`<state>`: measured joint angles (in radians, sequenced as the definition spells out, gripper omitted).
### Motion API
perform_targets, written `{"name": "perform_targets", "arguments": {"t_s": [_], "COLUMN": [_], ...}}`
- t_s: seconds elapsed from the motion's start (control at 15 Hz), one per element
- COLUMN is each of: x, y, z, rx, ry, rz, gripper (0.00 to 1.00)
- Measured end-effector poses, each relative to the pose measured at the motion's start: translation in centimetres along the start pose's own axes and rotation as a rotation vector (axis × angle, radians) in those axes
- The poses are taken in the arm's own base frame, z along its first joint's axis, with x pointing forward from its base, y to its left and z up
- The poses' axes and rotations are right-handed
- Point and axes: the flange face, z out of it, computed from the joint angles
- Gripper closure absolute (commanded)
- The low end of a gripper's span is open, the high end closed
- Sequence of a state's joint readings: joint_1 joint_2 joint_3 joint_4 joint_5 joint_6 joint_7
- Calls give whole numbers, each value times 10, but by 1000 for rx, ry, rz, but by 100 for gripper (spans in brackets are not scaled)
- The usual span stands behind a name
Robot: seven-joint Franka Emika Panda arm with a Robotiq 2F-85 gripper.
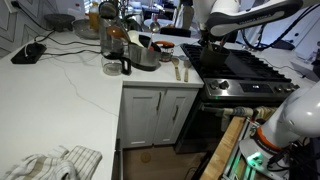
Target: Remove the wooden ladle from the pot and put it between the wooden spatulas on the counter top
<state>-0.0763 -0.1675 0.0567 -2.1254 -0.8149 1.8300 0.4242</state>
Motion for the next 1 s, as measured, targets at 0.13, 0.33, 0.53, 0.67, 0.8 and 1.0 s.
{"name": "perform_targets", "arguments": {"t_s": [0.13,0.33,0.53,0.67,0.8,1.0], "x": [-1,-2,-2,-2,-2,-1], "y": [1,1,1,2,3,5], "z": [1,2,2,2,2,2], "rx": [-9,-18,-25,-34,-40,-46], "ry": [-10,-21,-18,-14,-12,-9], "rz": [-1,-4,-6,-3,-1,2], "gripper": [57,64,68,68,66,69]}}
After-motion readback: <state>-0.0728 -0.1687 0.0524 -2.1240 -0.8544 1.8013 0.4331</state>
